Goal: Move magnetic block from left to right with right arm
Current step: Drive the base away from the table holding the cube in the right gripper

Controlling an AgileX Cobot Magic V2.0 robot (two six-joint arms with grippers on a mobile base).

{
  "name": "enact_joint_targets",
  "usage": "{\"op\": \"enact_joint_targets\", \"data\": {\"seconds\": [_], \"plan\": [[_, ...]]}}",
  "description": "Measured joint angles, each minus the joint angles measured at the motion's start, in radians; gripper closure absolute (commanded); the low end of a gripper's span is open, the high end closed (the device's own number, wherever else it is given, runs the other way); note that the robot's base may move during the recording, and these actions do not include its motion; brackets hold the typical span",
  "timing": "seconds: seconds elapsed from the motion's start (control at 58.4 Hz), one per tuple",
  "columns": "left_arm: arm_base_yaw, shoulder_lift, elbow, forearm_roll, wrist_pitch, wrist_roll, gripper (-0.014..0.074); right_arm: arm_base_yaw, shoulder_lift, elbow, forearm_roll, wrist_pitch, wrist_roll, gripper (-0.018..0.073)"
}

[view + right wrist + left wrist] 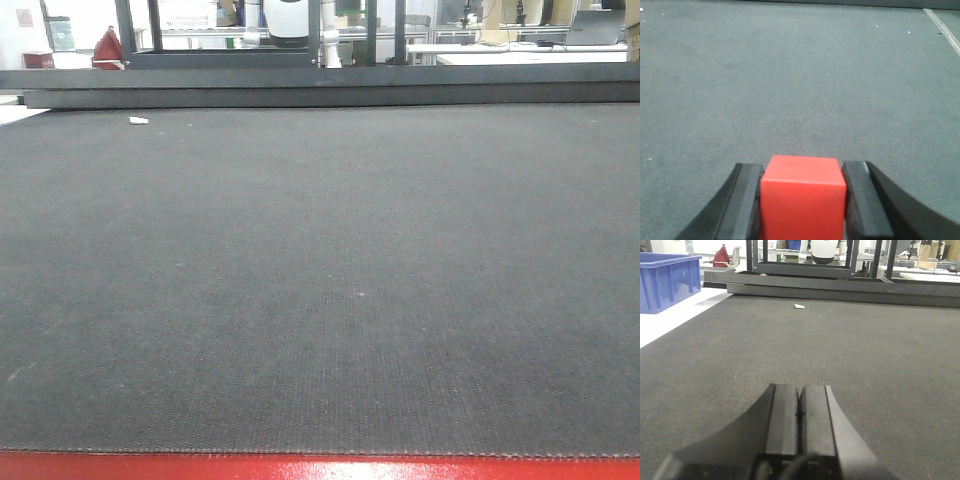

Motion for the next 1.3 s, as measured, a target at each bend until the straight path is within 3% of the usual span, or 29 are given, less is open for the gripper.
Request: {"op": "enact_joint_targets", "data": {"seconds": [1.301], "plan": [[0.0,0.0,0.0,0.0,0.0,0.0,0.0722,0.0,0.0,0.0,0.002,0.0,0.0,0.0326]]}}
